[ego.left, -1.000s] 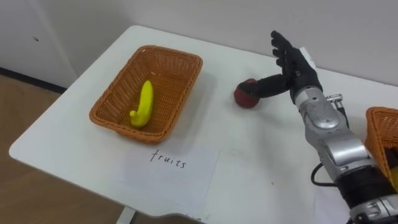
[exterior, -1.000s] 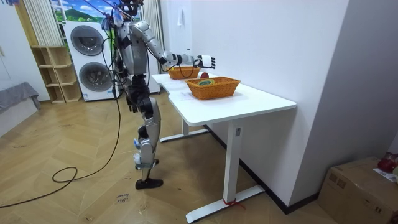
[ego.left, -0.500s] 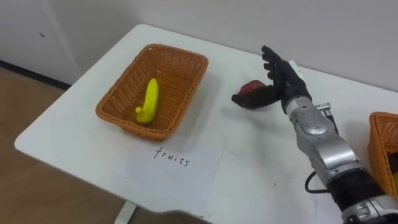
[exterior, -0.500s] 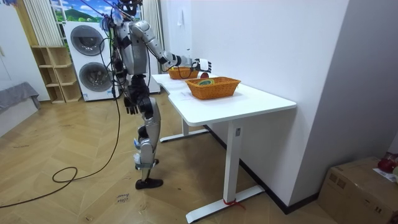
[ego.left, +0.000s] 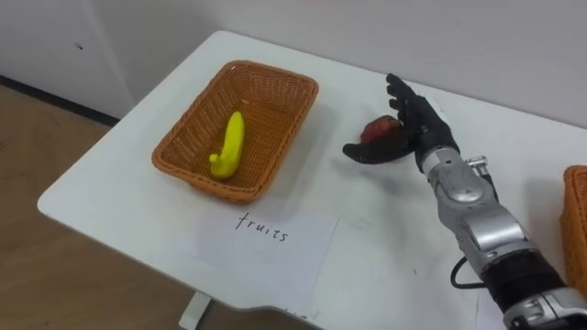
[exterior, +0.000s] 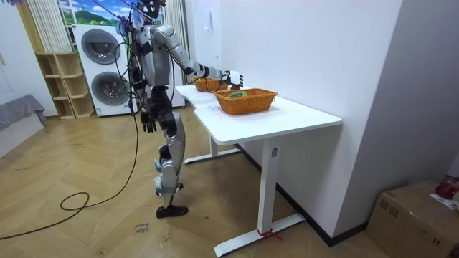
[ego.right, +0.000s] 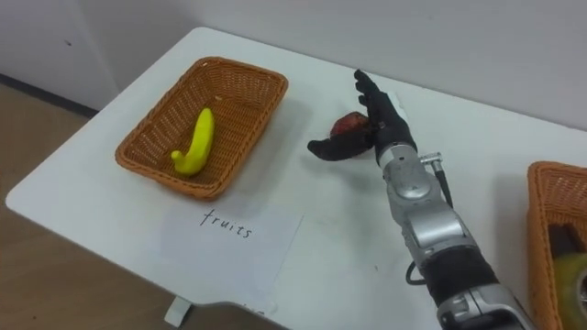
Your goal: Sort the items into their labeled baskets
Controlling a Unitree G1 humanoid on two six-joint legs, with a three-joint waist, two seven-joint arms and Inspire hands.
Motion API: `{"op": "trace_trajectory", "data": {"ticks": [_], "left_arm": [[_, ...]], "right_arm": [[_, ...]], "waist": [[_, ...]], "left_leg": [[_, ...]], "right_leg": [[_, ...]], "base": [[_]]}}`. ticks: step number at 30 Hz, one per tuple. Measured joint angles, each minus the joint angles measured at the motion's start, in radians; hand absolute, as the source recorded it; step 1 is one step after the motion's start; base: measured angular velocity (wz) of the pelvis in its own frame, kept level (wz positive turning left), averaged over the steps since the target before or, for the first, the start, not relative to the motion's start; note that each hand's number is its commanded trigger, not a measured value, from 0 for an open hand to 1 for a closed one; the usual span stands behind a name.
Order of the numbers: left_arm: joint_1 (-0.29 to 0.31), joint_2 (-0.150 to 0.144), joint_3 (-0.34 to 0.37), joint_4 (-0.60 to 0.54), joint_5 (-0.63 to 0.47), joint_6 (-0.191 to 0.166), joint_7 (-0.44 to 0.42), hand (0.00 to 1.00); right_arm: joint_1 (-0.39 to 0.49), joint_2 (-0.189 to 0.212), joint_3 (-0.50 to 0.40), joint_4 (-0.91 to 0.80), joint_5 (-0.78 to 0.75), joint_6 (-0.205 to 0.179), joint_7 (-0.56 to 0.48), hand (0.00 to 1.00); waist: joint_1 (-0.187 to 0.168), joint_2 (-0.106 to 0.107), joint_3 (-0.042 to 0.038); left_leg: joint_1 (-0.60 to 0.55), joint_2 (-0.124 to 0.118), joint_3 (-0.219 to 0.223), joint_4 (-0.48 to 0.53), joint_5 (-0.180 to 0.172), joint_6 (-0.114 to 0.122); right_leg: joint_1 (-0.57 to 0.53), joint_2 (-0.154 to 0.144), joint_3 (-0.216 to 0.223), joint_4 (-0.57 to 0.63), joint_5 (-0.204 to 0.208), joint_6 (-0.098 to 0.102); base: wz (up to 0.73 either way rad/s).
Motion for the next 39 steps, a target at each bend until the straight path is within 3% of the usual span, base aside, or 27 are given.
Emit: {"op": "trace_trajectory", "data": {"ticks": [10,14,32,39], "left_arm": [[0.002,0.000,-0.016,-0.001,-0.039,-0.002,0.001,0.00],[0.001,0.000,-0.017,-0.003,-0.039,-0.002,0.001,0.00],[-0.008,0.000,-0.019,0.004,-0.040,-0.003,0.002,0.00],[-0.020,0.000,-0.020,0.037,-0.040,-0.013,0.002,0.00]], "right_arm": [[0.000,0.000,0.000,0.060,0.001,-0.001,-0.005,0.00],[0.000,0.000,-0.001,0.060,0.003,-0.001,-0.008,0.00],[-0.004,0.000,-0.012,0.100,0.013,-0.001,-0.013,0.00],[-0.008,0.000,-0.012,0.101,0.037,-0.025,-0.047,0.00]], "waist": [[0.000,-0.001,-0.0012],[0.000,-0.001,-0.0056],[0.000,-0.001,-0.0054],[0.002,-0.002,-0.0056]], "left_leg": [[-0.009,0.000,-0.001,0.007,0.000,0.000],[-0.013,0.000,0.000,0.007,0.000,0.000],[-0.020,0.000,0.000,0.004,0.000,0.000],[-0.037,0.000,0.002,0.006,0.000,0.000]], "right_leg": [[-0.002,0.000,-0.005,0.000,0.000,0.000],[-0.004,0.000,-0.006,0.001,0.000,0.000],[-0.015,0.000,-0.005,0.001,0.000,0.000],[-0.034,-0.001,-0.005,0.001,0.001,-0.001]], "base": [[0.01],[0.00],[0.00],[0.00]]}}
